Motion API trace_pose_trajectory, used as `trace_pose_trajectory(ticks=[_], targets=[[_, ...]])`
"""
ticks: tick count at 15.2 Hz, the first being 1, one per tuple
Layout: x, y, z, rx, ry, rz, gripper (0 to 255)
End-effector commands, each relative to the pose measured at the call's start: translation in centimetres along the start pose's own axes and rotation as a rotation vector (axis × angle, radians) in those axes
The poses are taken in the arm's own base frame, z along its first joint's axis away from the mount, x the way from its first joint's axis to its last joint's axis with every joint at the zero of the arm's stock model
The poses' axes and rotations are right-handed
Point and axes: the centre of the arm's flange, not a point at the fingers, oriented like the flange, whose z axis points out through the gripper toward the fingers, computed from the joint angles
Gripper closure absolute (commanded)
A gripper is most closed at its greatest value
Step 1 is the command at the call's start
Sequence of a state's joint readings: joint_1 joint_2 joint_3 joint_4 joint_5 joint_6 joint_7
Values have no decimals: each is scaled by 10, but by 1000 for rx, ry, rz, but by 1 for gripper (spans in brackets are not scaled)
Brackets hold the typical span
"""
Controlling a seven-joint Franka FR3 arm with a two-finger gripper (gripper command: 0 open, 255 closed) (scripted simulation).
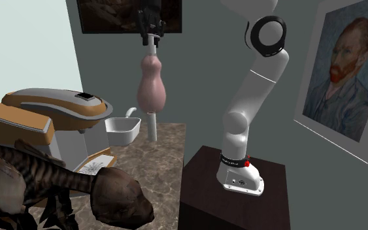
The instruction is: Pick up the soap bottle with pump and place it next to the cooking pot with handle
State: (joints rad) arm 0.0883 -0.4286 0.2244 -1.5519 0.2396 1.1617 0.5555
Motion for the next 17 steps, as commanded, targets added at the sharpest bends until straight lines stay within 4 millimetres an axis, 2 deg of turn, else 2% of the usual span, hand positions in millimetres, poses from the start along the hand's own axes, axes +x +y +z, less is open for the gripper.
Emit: trace_pose_trajectory(ticks=[1, 2, 17], targets=[[-1, -1, -11, 0, 1, 0, 255], [-1, -2, -16, 0, 1, 0, 255], [168, 58, 67, 0, 1, 0, 255]])
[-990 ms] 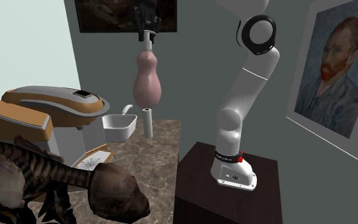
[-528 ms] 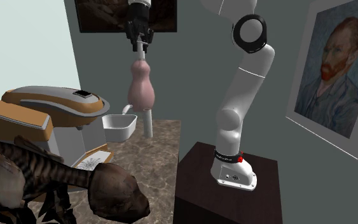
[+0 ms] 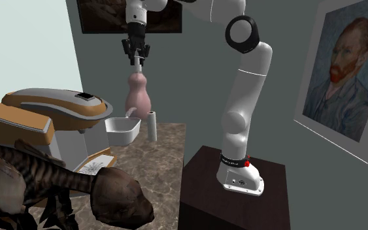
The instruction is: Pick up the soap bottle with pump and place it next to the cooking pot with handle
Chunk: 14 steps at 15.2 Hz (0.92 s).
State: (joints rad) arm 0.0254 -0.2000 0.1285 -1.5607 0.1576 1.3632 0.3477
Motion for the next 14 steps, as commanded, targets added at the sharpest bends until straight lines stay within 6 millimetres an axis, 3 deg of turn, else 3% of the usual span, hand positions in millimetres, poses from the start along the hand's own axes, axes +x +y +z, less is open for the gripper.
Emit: trace_pose_trajectory(ticks=[1, 5, 14], targets=[[25, 6, 11, 0, 2, -1, 255], [70, 22, 33, 0, 2, -1, 255], [75, 28, 77, 0, 2, -1, 255]])
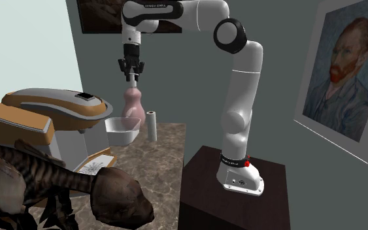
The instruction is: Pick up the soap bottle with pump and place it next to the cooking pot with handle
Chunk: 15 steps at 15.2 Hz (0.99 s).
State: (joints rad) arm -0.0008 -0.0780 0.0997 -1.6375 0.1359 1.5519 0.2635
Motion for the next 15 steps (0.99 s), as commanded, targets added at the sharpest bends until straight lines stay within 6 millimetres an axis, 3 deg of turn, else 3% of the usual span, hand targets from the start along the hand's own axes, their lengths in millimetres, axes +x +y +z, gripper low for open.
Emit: trace_pose_trajectory(ticks=[1, 15], targets=[[0, 1, 9, 1, 2, 0, 255], [3, 10, 83, 1, 2, 0, 255]])
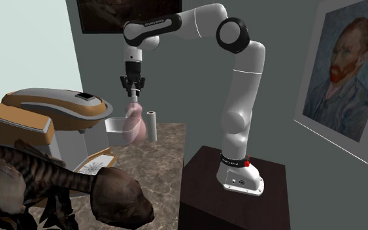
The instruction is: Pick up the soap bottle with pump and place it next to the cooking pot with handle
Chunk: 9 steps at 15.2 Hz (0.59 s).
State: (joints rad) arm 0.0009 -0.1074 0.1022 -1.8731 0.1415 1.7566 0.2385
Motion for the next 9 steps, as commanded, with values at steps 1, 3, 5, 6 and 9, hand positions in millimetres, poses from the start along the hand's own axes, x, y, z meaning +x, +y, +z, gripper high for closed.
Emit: trace_pose_trajectory(ticks=[1, 3, 5, 6, 9], targets=[[0, 1, 10, 1, 2, 0, 255], [0, 2, 20, 1, 2, 0, 255], [1, 4, 30, 1, 2, 0, 255], [1, 4, 36, 1, 2, 0, 255], [2, 6, 51, 1, 2, 0, 255]])
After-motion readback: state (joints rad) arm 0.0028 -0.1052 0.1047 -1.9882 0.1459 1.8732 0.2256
